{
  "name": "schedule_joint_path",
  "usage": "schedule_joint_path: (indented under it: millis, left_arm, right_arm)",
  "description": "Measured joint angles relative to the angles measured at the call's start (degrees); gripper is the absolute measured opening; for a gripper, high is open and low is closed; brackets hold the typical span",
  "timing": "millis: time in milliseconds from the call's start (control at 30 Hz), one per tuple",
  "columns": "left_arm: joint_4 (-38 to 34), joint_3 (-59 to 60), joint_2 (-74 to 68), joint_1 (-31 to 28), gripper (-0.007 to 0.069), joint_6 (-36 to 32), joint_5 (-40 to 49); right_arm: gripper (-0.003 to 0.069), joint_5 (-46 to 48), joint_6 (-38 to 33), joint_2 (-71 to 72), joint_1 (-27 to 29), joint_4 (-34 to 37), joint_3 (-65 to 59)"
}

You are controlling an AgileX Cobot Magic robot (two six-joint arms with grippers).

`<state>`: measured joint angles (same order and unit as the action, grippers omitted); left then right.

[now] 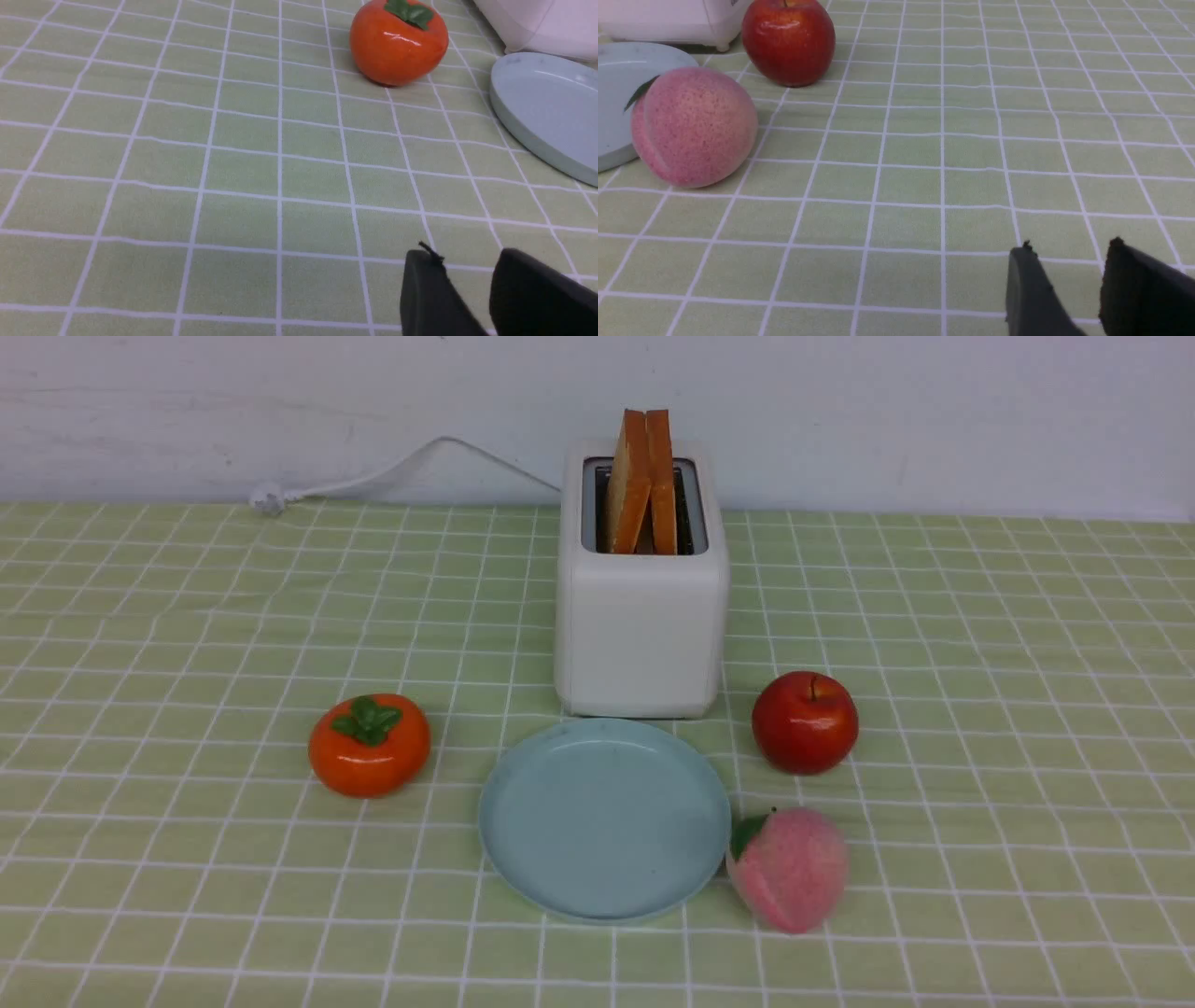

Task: Take toasted bread from bread machine on green coffee tablecloth place on plate.
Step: 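Reach for a toast slice standing in the toaster with the left gripper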

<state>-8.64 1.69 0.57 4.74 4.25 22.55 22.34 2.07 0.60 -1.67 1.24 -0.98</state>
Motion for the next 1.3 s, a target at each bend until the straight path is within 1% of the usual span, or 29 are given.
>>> schedule_joint_path:
  millis: [333, 1300]
  left_arm:
    - [0.0, 0.0, 0.0, -1.0, 0.0214, 0.0, 0.0]
    - [0.0, 0.0, 0.0, -1.0, 0.0237, 0.0, -0.6]
  right_arm:
    - [0.0240, 0.0, 0.0, 0.0, 0.0, 0.0, 0.0]
    - [0.0240, 0.0, 0.0, 0.0, 0.0, 0.0, 0.0]
